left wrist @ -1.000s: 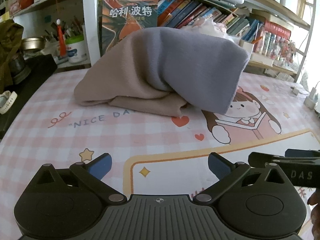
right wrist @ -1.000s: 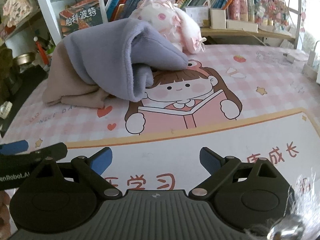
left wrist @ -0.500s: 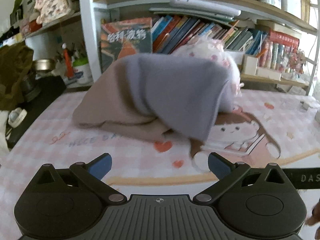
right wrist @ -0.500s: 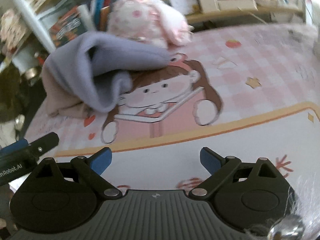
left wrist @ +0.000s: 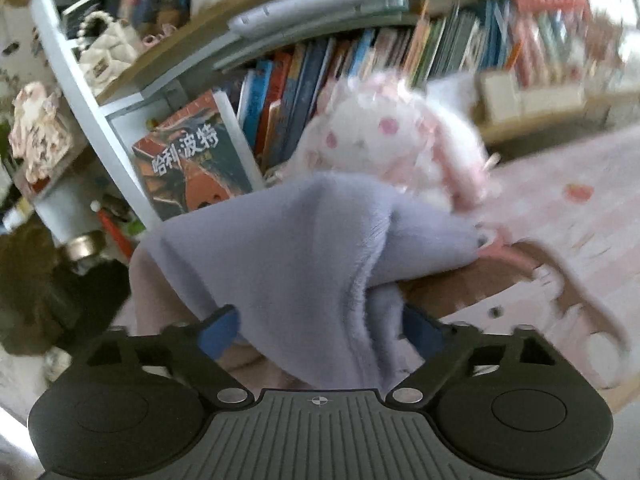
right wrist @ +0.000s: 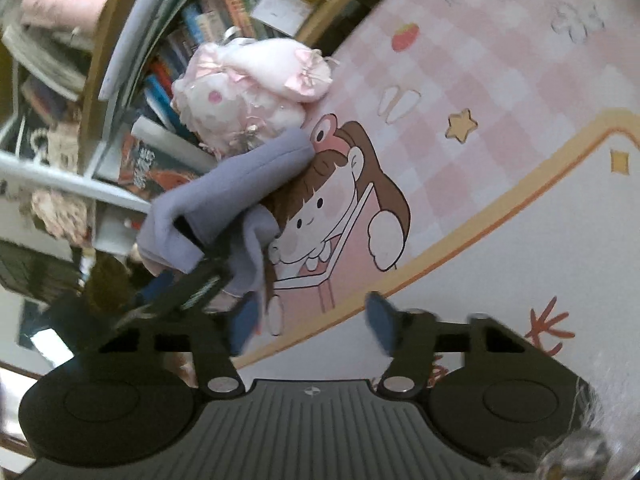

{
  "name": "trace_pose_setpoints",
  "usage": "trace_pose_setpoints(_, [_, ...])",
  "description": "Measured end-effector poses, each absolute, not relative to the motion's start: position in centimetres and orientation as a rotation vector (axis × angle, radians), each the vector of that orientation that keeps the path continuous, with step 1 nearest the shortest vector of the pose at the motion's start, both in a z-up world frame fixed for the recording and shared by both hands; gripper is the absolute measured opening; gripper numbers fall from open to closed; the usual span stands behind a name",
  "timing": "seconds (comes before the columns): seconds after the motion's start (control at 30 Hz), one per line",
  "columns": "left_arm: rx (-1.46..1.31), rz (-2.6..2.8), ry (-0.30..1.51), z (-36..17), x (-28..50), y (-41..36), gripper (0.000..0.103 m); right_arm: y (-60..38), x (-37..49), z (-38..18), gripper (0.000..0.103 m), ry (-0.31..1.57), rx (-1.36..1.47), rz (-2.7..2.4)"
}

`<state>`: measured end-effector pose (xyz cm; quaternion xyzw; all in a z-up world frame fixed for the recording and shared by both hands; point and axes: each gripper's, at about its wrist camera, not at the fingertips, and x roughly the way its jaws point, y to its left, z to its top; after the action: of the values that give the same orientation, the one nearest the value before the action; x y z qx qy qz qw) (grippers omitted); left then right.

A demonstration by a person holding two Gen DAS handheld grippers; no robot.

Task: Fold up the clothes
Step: 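Grasp the sweater edge with the left gripper while the right gripper grasps another edge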

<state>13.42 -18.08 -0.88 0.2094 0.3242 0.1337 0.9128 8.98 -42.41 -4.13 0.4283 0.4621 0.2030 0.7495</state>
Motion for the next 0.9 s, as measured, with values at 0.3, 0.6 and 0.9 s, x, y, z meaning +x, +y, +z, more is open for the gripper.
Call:
trace_pose_setpoints(0.3, [0.388, 0.181, 0.644, 2.8, 6.8, -17.1, 0.005, -39.9, 11.3, -5.3, 0.053, 1.039, 1.29, 0.689])
trace_pose_setpoints(0.6, [0.355, 0.143, 0.639, 5.4, 0.0, -18.8, 0.005, -35.9, 12.4, -8.6, 0.078, 1.163, 1.545, 0.668])
trace_pose_setpoints(0.9, [0.339, 0.176, 0.642, 6.6, -4.0, -18.6, 0.005, -37.4, 11.3, -9.5, 0.033, 1.202, 1.381, 0.547])
